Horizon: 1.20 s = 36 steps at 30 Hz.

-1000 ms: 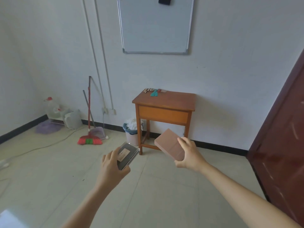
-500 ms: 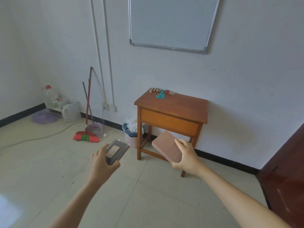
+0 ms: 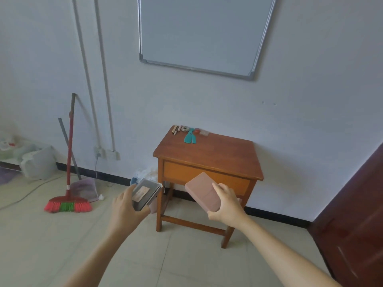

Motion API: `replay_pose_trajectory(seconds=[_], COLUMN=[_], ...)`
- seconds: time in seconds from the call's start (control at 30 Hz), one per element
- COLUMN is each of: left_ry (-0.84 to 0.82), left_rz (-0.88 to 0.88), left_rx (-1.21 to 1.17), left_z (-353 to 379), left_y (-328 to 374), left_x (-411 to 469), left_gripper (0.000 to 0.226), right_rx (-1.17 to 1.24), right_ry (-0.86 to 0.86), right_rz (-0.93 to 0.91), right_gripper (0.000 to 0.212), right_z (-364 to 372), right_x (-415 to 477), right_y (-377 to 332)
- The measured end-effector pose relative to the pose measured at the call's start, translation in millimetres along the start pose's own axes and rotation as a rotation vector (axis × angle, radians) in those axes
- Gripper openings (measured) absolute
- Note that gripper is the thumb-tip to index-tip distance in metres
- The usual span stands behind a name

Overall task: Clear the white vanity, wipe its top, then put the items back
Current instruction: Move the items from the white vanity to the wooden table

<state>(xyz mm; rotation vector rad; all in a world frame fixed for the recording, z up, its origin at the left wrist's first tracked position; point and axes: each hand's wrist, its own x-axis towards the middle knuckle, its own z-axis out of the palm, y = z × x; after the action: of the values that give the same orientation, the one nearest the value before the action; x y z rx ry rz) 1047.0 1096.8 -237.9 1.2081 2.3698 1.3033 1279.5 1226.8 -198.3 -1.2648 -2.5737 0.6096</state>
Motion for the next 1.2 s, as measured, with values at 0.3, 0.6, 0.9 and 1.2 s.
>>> replay_pose_trajectory(seconds=[0.3, 0.6, 0.9, 1.2], left_ry=[-0.166, -0.249, -0.208, -0.348], left_rz=[0.03, 0.038, -0.039, -0.077], left_rx=[-0.029, -0.063, 0.03, 0.006], left_z=[55, 145, 228, 304], left_y=[-16, 19, 66, 72], left_x=[90, 186, 294, 343], left_gripper=[0.067, 0.066, 0.071, 0.07], right_rx=[0.011, 0.084, 0.133, 0.117], right_ry=[-0.047, 0.059, 0.01, -0.026], right_rz=[0.147, 0.24, 0.244, 0.346], right_gripper=[0.092, 0.092, 0.092, 0.089], right_z=[24, -3, -38, -36], right_x=[53, 161, 283, 347], right_y=[28, 107, 180, 224])
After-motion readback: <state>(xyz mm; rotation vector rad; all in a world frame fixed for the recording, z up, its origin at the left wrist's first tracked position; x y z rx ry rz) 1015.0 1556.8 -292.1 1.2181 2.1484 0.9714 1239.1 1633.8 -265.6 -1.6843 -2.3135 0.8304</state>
